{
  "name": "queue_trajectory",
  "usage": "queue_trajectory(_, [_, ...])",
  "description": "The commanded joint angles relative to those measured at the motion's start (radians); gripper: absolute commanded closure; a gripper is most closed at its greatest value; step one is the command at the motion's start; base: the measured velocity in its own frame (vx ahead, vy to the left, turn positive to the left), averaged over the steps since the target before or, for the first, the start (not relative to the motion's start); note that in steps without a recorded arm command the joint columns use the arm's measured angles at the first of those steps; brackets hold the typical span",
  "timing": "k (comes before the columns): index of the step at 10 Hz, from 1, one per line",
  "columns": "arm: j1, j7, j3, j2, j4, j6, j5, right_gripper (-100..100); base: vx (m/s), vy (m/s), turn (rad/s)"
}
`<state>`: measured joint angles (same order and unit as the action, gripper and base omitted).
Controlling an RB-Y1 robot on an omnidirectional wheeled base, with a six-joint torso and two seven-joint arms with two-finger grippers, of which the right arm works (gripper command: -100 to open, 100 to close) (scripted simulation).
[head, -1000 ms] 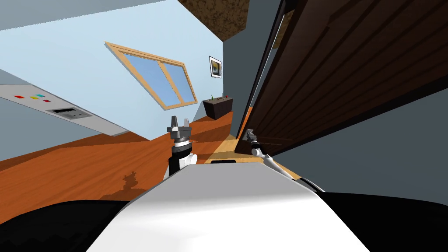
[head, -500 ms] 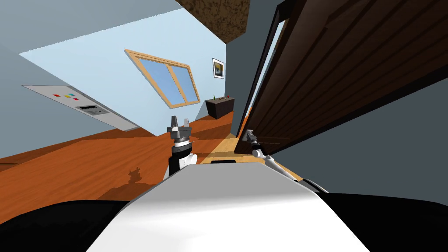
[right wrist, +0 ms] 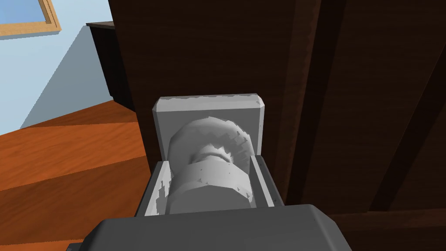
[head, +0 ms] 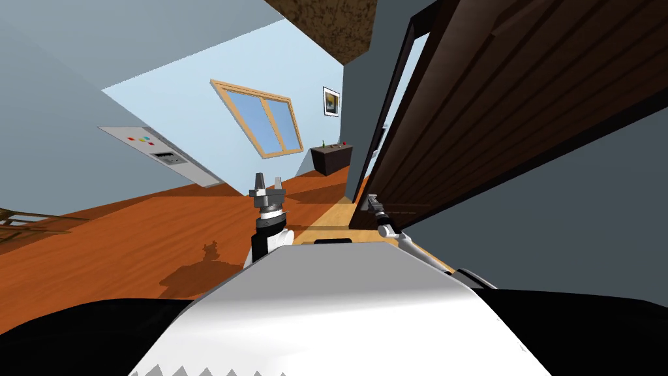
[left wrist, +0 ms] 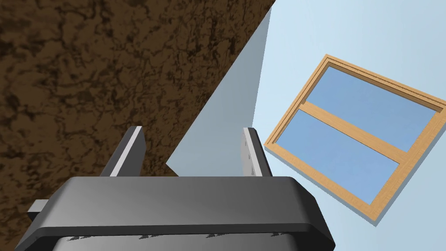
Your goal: Pull the door open
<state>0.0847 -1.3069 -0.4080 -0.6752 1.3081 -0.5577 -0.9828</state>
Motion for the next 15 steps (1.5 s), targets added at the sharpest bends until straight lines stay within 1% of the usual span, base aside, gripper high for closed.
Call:
queue_trajectory(1, [0.009,-0.022,-0.021,-0.020,0.009,-0.016,0.004,100,-0.200,-0.085,0.103])
queue_trajectory(4, [0.022,-0.049,-0.050,-0.051,0.025,-0.036,0.010,100,-0.184,-0.081,0.111])
queue_trajectory(5, [0.019,-0.046,-0.046,-0.045,0.018,-0.032,0.010,100,-0.083,-0.033,0.035])
queue_trajectory(6, [0.026,-0.062,-0.065,-0.062,0.024,-0.045,0.015,100,-0.143,-0.060,0.108])
queue_trajectory(7, [0.028,-0.066,-0.068,-0.066,0.026,-0.049,0.016,100,-0.179,-0.074,0.131])
queue_trajectory(12, [0.046,-0.116,-0.116,-0.122,0.044,-0.095,0.031,100,-0.194,-0.084,0.125])
queue_trajectory(15, [0.056,-0.142,-0.140,-0.151,0.054,-0.119,0.039,100,-0.199,-0.082,0.101])
